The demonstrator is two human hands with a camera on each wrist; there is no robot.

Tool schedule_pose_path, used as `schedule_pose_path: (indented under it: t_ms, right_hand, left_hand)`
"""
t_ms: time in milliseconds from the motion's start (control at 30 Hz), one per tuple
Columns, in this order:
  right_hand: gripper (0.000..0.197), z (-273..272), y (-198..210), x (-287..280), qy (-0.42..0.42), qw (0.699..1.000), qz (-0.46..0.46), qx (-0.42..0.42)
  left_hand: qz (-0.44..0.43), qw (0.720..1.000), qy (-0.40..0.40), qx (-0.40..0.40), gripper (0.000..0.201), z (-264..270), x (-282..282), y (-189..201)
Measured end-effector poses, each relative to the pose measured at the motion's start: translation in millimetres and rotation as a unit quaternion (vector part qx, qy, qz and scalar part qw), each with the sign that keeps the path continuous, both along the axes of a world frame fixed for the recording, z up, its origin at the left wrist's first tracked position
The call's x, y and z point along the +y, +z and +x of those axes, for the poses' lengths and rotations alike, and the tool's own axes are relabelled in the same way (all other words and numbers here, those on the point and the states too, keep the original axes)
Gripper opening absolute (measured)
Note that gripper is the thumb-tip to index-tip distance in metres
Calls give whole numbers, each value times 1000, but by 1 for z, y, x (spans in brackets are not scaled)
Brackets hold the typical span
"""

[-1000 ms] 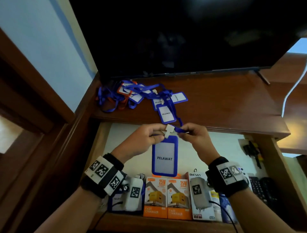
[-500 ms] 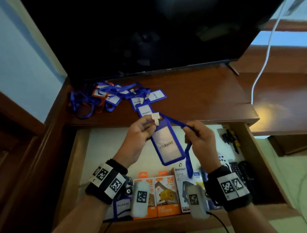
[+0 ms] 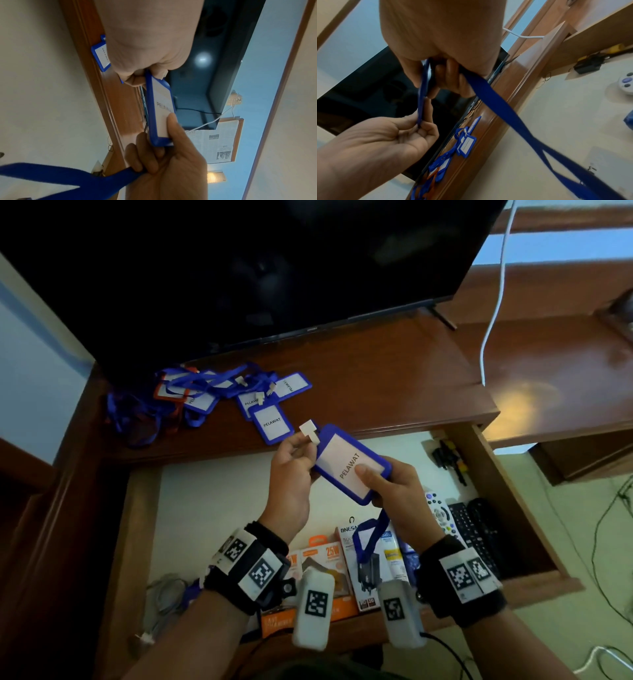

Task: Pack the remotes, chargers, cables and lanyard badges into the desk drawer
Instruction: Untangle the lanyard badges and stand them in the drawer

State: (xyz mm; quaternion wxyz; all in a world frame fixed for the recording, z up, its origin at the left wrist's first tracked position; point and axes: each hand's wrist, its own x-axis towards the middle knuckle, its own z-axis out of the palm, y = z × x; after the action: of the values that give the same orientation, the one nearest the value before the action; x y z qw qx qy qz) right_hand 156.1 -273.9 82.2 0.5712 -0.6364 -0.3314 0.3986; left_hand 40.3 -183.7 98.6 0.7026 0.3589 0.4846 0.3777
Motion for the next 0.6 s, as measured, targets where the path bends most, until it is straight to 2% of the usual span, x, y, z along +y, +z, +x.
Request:
schedule_pose_path:
  t_ms: [100,167,233,300,333,467,600]
  right_hand:
    - [14,7,0,-5,4,1000,-11,-2]
    - [18,10,2,-8,29,999,-22,1]
    - [26,13,6,-10,59,998,-30,18]
    - [28,16,8,-10,86,995,-36,36]
    - [22,17,8,-10,97,994,-40,40]
    - [12,16,7,-9,151,985,-56,60]
    - [7,10,9,-11,186,976,-67,90]
  left_hand:
    - [1,999,-43,7,22,-8,3,2]
    - [22,992,-118,29,38,-17,10,5]
    - [67,970,-219,85,42,-27,16,11]
    - [118,934,-299,156,37,-38,21,18]
    - [137,917,-325,188,33,-43,23,21]
    - [181,858,-392,279,23,-59,25,30]
    - [164,842,-415,305,15,-69,17,32]
